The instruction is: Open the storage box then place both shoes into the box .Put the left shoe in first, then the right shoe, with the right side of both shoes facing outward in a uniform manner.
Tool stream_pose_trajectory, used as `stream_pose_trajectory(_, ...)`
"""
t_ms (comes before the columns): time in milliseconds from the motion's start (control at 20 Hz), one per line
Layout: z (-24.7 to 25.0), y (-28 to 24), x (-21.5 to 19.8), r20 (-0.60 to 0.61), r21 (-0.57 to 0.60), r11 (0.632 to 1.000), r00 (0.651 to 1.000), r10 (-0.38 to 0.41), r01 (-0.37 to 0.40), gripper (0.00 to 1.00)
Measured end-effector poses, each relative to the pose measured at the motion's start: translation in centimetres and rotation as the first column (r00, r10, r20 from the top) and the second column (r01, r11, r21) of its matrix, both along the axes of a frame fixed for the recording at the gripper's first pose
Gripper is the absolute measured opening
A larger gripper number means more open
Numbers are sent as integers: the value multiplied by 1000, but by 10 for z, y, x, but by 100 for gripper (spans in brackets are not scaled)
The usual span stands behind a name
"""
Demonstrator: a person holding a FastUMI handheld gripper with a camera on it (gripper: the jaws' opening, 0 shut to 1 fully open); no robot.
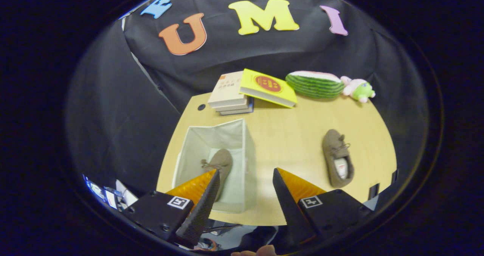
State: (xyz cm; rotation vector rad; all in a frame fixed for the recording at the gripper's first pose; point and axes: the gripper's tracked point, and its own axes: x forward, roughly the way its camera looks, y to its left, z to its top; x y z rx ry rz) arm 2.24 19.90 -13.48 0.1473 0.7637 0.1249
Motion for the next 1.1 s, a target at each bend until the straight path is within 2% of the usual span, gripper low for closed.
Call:
stream_pose_trajectory(100,1,-46,-4,21,-46,998,999,-35,36,92)
stream_pose_trajectory(350,-22,-142,-11,-32,-72,992,993,-110,107,95)
stream_pose_trajectory(500,-45,-175,-14,-86,-83,992,991,-101,94,95)
stream_pose_trajectory(750,-95,-224,3,-93,-177,983,993,-71,54,95)
stream_pose_trajectory(1100,-161,-255,31,-233,-117,993,971,-51,24,96)
